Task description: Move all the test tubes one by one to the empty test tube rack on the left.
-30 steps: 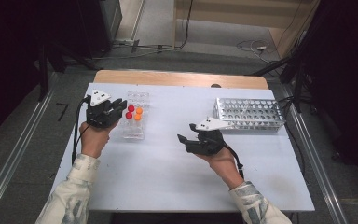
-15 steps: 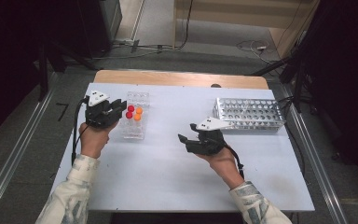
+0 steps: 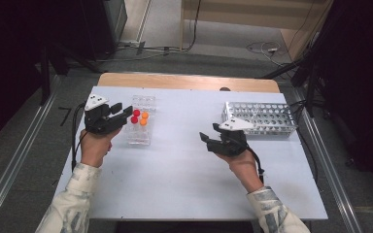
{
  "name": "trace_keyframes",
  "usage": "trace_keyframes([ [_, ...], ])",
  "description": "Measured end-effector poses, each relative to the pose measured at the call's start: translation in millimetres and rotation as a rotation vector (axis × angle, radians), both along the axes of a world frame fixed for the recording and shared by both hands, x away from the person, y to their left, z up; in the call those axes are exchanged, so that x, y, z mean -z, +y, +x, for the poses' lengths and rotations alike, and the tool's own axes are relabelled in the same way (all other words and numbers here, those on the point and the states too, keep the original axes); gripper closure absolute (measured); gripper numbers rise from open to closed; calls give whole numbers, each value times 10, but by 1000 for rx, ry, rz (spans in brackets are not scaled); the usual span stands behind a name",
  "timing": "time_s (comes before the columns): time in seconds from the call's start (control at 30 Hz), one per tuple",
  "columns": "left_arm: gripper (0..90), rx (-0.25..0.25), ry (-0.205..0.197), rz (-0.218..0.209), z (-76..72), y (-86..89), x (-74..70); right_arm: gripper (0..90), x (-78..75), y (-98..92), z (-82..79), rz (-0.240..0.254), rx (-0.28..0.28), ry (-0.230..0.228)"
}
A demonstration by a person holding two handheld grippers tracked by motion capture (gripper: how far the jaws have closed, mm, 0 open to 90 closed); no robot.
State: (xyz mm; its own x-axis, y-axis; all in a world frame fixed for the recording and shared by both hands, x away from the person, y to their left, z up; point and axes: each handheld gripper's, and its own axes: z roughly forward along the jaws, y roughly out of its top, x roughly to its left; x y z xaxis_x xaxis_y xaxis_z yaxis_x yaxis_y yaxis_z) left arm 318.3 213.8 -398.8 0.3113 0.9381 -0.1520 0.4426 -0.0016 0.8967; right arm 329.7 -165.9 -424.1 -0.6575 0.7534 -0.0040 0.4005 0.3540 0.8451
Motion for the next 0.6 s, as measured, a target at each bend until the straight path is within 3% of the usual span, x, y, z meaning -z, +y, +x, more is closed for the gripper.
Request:
trace_keyframes([
  [0.1, 441, 0, -3, -13, -39, 7, 5, 395, -7, -175, 58, -4, 56, -9],
  [0.3, 221, -5, 26, 7, -77, -26, 43, 405, -10, -523, 189, -10, 185, -17],
  [0.43, 201, -3, 26, -4, -102, -29, 36, 409, -15, -720, 281, -45, 304, -32],
  [0.6, 202, -1, 17, -4, -119, -44, 20, 437, -9, -911, 404, -27, 433, -31],
])
